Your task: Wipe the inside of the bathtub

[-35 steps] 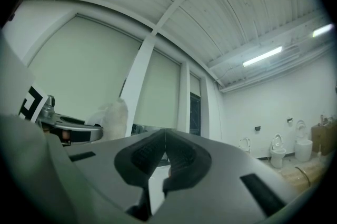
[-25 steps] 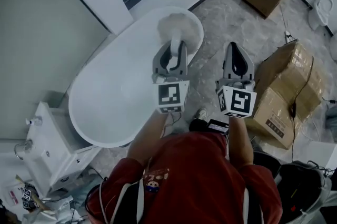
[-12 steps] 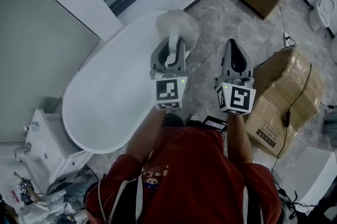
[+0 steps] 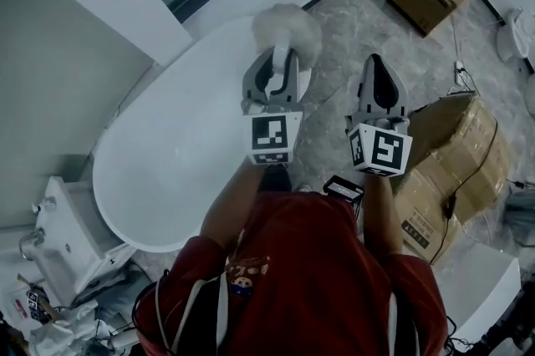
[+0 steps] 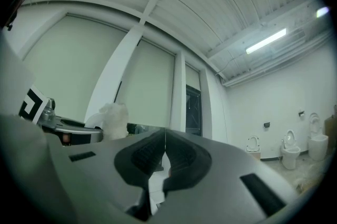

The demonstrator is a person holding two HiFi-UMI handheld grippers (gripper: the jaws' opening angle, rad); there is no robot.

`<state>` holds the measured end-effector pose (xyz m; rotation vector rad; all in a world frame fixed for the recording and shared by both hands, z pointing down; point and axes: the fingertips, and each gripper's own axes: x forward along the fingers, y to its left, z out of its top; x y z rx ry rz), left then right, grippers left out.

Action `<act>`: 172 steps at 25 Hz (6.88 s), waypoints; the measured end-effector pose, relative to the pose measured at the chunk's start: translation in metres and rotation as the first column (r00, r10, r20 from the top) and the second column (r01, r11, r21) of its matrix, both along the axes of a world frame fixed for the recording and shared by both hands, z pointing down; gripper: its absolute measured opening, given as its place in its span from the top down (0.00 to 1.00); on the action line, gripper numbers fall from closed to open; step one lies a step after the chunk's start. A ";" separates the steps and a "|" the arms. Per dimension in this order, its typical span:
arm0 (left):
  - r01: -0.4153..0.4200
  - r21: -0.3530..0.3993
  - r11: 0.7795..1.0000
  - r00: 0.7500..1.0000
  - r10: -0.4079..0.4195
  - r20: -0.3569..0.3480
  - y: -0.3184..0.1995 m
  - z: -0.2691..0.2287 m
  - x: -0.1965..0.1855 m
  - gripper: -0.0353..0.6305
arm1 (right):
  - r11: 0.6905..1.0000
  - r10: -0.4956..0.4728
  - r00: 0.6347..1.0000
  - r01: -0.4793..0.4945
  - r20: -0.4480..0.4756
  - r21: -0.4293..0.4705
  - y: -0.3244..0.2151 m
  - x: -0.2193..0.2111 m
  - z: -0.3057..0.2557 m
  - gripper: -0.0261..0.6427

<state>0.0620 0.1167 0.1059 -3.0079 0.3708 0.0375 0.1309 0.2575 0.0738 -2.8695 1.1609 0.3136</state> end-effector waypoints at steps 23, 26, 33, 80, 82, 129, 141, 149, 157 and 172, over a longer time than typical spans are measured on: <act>-0.131 -0.024 0.991 0.979 0.133 0.156 -0.119 0.111 0.062 0.81 | 0.991 -0.034 0.999 0.035 0.013 -0.133 -0.147 0.069 0.051 0.94; -0.142 -0.025 0.989 0.969 0.145 0.198 -0.123 0.139 0.079 0.81 | 0.987 -0.051 0.998 0.055 0.028 -0.152 -0.158 0.090 0.071 0.94; -0.218 -0.035 0.975 0.939 0.219 0.264 -0.127 0.214 0.129 0.81 | 0.980 -0.064 0.995 0.077 0.076 -0.183 -0.178 0.148 0.125 0.94; -0.159 -0.397 0.904 0.680 0.392 0.620 -0.129 0.684 0.176 0.81 | 0.888 -0.387 0.889 0.431 0.246 -0.159 -0.325 0.208 0.446 0.94; -0.135 -0.404 0.905 0.676 0.382 0.630 -0.132 0.701 0.174 0.81 | 0.877 -0.412 0.876 0.456 0.250 -0.152 -0.335 0.203 0.459 0.94; 0.079 -0.344 0.936 0.725 0.183 0.664 -0.207 0.753 0.179 0.81 | 0.882 -0.436 0.875 0.462 0.210 -0.090 -0.393 0.206 0.470 0.94; -0.199 -0.219 0.955 0.870 0.275 0.409 -0.196 0.569 0.250 0.81 | 0.936 -0.343 0.936 0.349 0.083 -0.058 -0.360 0.237 0.364 0.94; -0.218 -0.237 0.947 0.858 0.302 0.415 -0.193 0.573 0.271 0.81 | 0.953 -0.294 0.951 0.299 0.094 -0.051 -0.343 0.257 0.368 0.94; -0.256 -0.216 0.942 0.857 0.325 0.400 -0.197 0.582 0.277 0.81 | 0.944 -0.320 0.940 0.327 0.115 -0.046 -0.354 0.270 0.387 0.94; -0.128 -0.268 0.955 0.877 0.235 0.420 -0.222 0.684 0.254 0.81 | 0.886 -0.442 0.889 0.454 0.121 -0.099 -0.403 0.237 0.455 0.94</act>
